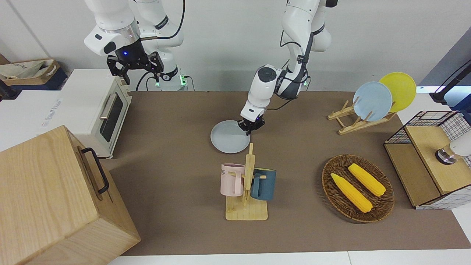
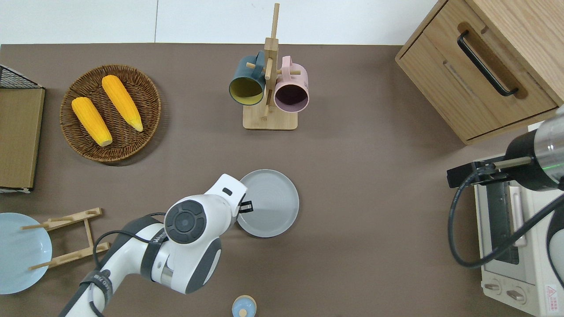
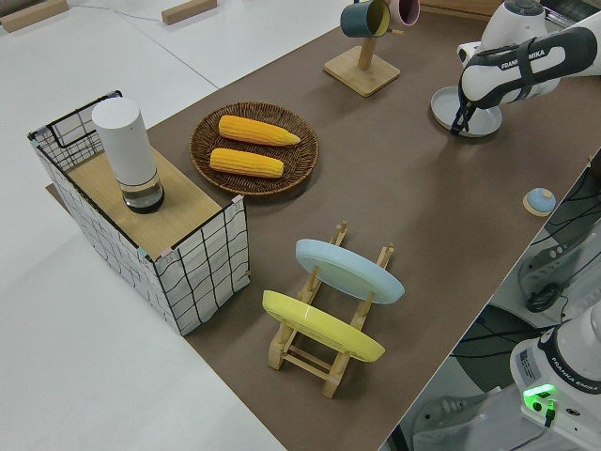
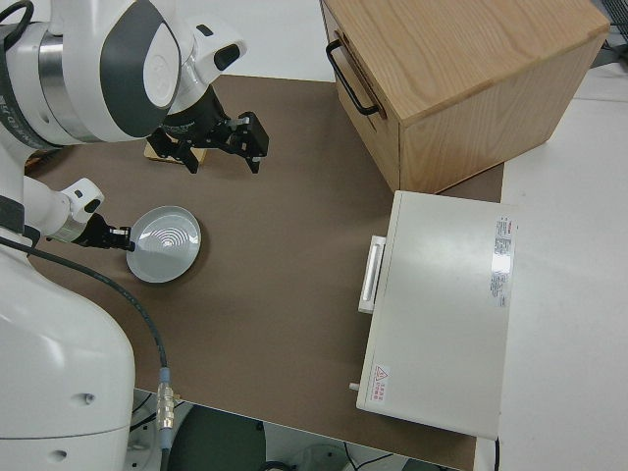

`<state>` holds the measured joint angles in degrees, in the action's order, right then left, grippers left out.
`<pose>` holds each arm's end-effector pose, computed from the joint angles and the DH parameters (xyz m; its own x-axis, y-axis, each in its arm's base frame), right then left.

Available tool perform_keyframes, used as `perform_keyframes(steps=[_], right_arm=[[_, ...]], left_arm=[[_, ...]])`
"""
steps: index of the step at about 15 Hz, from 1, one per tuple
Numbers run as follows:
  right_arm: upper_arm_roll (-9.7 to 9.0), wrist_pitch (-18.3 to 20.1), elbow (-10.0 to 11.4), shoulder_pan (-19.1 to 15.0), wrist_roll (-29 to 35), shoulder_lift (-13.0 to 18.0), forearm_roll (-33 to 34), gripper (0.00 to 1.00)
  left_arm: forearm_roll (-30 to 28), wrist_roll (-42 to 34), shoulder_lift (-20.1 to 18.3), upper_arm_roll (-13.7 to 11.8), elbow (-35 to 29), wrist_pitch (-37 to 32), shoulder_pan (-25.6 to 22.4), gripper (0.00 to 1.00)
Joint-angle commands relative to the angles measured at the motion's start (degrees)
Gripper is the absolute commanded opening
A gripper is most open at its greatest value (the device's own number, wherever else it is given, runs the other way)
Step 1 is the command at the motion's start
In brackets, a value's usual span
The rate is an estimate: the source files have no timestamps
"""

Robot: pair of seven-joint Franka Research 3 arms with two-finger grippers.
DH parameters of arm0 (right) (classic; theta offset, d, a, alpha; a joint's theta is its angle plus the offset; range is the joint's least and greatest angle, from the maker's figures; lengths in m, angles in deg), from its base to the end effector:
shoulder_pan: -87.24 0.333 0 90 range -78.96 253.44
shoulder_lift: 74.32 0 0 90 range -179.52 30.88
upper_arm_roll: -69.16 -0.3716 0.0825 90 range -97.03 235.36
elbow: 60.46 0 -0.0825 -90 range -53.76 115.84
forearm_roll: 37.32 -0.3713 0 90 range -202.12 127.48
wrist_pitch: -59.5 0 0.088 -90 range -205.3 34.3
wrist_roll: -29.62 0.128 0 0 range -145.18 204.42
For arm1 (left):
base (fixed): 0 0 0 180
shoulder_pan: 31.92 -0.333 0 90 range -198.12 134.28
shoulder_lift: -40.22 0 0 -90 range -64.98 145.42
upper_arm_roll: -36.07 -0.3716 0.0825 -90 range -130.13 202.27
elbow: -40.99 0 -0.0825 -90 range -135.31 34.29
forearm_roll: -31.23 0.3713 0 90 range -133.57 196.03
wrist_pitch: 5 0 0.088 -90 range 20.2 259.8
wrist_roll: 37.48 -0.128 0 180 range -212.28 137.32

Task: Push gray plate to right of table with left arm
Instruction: 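Push the gray plate with the left gripper toward the toaster oven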

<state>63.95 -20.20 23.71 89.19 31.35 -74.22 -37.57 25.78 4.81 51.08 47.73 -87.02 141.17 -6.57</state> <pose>0.5165 0.0656 0.6908 0.9925 0.0950 -0.0763 0.0952 -0.9955 -0.0019 0.4494 -0.3356 0.3433 0.9843 0.1748 0.0250 0.1688 -0.9728 0.1587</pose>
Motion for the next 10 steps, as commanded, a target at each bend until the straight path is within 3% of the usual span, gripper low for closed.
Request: perform_keyframes(steps=[1,10], right_arm=[[-0.23,0.7,0.0,-0.6,-0.1,0.4,-0.5,0.983],[-0.23,0.7,-0.1,-0.6,-0.1,0.4,-0.5,0.983]], left_arm=[[0.6,3.8,7.3,-0.5,5.2,0.1,4.2,0.00],[0.7,9.6,12.9,-0.9,12.8,-0.4,10.5,0.00]])
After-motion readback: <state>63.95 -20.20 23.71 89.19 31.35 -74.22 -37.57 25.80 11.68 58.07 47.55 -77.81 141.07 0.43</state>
